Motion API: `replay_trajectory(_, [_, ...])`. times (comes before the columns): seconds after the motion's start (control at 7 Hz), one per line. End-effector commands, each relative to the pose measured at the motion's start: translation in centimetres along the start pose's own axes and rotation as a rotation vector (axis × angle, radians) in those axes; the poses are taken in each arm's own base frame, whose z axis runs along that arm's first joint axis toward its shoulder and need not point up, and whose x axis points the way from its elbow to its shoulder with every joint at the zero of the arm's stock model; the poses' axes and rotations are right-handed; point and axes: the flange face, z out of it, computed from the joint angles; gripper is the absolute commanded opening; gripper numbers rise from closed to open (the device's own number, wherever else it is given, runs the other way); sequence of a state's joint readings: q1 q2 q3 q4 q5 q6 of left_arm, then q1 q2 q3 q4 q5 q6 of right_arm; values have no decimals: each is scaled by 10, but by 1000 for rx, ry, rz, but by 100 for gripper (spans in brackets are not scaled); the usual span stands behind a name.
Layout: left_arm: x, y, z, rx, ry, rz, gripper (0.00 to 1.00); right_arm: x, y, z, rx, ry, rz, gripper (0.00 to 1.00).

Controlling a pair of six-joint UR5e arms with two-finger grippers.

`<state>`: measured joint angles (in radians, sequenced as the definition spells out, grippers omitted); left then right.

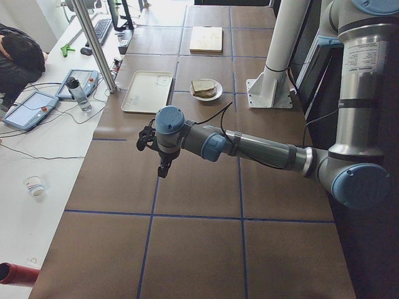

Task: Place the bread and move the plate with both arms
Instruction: 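Move the left gripper toward the white plate's near rim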

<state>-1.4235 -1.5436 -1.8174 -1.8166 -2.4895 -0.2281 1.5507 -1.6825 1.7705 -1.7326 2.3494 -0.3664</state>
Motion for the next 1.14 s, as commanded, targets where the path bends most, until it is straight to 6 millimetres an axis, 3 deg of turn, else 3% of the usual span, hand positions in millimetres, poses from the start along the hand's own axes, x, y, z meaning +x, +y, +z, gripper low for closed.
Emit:
replay_trajectory(0.0, [96, 8, 64, -20, 152, -115, 100, 5, 15, 5, 0, -3, 54, 100])
replay_trajectory(0.71, [307, 60, 179, 52, 427, -281, 100, 4, 12, 4, 4, -5, 53, 100])
replay_trajectory(1.0, [415, 96, 229, 109, 521, -366, 100, 4, 12, 4, 5, -6, 53, 100])
